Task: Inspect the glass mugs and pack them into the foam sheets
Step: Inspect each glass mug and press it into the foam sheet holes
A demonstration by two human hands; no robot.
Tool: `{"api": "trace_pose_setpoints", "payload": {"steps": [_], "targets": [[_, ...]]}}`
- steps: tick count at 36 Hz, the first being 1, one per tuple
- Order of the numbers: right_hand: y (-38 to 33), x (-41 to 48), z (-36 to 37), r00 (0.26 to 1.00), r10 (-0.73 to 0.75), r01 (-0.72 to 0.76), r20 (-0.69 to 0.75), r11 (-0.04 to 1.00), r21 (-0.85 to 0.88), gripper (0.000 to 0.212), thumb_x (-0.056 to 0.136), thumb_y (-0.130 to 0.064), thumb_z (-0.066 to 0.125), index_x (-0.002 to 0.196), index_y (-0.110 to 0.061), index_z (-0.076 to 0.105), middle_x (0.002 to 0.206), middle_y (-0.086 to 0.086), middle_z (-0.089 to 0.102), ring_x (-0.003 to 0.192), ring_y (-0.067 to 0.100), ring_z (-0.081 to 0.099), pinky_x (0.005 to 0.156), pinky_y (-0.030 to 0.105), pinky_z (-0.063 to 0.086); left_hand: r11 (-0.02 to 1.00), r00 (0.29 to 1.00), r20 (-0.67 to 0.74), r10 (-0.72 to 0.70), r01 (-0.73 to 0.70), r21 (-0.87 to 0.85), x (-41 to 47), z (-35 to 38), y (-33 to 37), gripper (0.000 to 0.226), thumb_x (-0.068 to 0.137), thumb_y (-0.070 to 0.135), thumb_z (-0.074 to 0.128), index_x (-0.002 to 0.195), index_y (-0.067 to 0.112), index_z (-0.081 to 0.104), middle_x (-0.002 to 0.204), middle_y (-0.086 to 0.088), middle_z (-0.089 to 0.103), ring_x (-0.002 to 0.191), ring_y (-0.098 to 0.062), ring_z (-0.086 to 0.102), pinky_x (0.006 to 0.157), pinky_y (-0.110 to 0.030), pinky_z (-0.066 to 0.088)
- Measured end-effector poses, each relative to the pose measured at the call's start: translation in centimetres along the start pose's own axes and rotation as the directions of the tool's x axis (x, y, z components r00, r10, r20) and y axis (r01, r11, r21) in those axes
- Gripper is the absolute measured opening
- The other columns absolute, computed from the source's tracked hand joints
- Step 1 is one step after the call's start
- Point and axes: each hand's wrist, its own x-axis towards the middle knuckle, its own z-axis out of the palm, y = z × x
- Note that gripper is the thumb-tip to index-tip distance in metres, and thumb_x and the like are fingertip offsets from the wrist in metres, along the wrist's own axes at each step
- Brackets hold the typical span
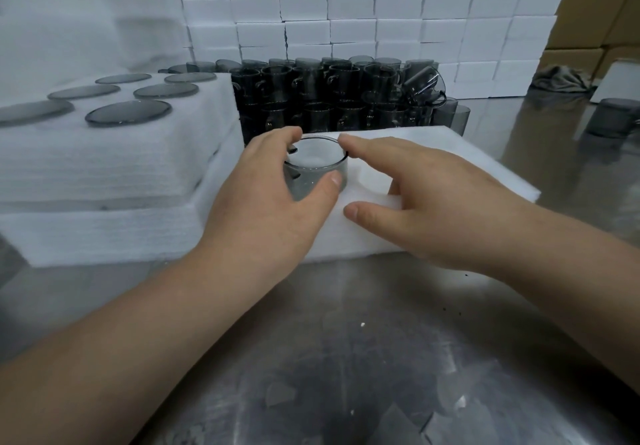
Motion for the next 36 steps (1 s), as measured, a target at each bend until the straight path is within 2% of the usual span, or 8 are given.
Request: {"api": "trace_pose_setpoints", "payload": {"steps": [6,10,15,20,23,25,31,36], "targets": [[0.12,-0.02,-0.02,1.0,-0.03,0.03,0.005,1.0,-0.008,0.072,0.072,-0.057,0.036,0.142,-0.048,0.018,0.14,-0.029,0.034,0.085,-0.02,0.018,0.077,0.018,0.026,1.0,0.999,0.035,0.0,0.0,-0.008,0.21,0.02,-0.25,0.069,0.069,0.05,0.044,0.132,0.023,0.045,0.117,0.02,0.037,0.089,0.017,0.028,0.07,0.013,0.017],[0.19,0.03,-0.01,0.999,-0.052,0.052,0.012,0.998,-0.019,0.071,0.073,-0.057,0.035,0.141,-0.048,0.02,0.142,-0.03,0.031,0.087,-0.022,0.016,0.077,0.015,0.024,0.999,0.999,0.026,0.031,-0.031,-0.008,0.19,-0.09,-0.38,0.067,0.078,0.059,0.041,0.133,0.022,0.046,0.13,0.015,0.041,0.098,0.018,0.025,0.073,0.014,0.014],[0.26,0.04,-0.03,0.998,-0.055,0.055,0.001,0.998,-0.02,0.07,0.073,-0.057,0.036,0.141,-0.046,0.024,0.142,-0.028,0.033,0.088,-0.022,0.016,0.078,0.014,0.024,0.998,0.999,0.019,0.031,-0.03,-0.052,0.1,-0.06,-0.66,0.047,0.094,0.037,0.044,0.137,0.018,0.044,0.138,0.01,0.043,0.101,0.022,0.02,0.075,0.015,0.01],[0.1,0.06,-0.14,0.999,-0.051,0.051,-0.008,0.999,-0.012,0.071,0.071,-0.056,0.037,0.14,-0.043,0.029,0.143,-0.028,0.033,0.09,-0.022,0.017,0.083,0.014,0.026,0.999,0.999,0.031,0.031,-0.03,-0.037,0.08,-0.03,-0.61,0.048,0.091,0.036,0.043,0.137,0.02,0.044,0.138,0.009,0.044,0.103,0.02,0.022,0.075,0.015,0.012],[-0.07,0.09,-0.14,0.998,-0.056,0.056,0.001,0.998,-0.008,0.071,0.071,-0.055,0.037,0.14,-0.043,0.031,0.145,-0.03,0.026,0.106,-0.014,0.028,0.088,0.014,0.028,0.999,0.999,0.028,0.039,-0.038,-0.004,0.1,-0.05,-0.63,0.051,0.089,0.039,0.042,0.137,0.021,0.045,0.139,0.009,0.044,0.112,0.012,0.025,0.074,0.014,0.013],[-0.09,0.13,-0.15,0.998,-0.066,0.066,0.005,0.998,-0.021,0.071,0.071,-0.054,0.037,0.14,-0.041,0.031,0.145,-0.03,0.025,0.113,-0.009,0.023,0.088,0.013,0.027,0.999,0.999,0.031,0.033,-0.033,0.004,0.09,-0.06,-0.64,0.052,0.088,0.04,0.042,0.137,0.023,0.044,0.139,0.01,0.044,0.105,0.017,0.024,0.073,0.014,0.014],[-0.01,0.16,-0.22,0.997,-0.072,0.072,-0.005,0.997,-0.016,0.063,0.077,-0.05,0.046,0.139,-0.039,0.036,0.145,-0.028,0.029,0.116,-0.007,0.025,0.091,0.014,0.03,0.997,0.998,0.032,0.049,-0.05,0.052,0.27,-0.09,-0.62,0.059,0.082,0.044,0.039,0.136,0.021,0.045,0.138,0.007,0.045,0.116,0.004,0.022,0.071,0.015,0.012],[0.0,0.19,-0.26,0.997,-0.074,0.074,0.002,0.997,-0.021,0.062,0.079,-0.049,0.047,0.139,-0.039,0.036,0.144,-0.03,0.028,0.109,-0.016,0.026,0.093,0.015,0.03,0.997,0.999,0.042,0.034,-0.036,0.064,0.14,-0.04,-0.54,0.061,0.08,0.046,0.038,0.136,0.023,0.045,0.139,0.01,0.045,0.112,0.009,0.024,0.071,0.014,0.014]]}}
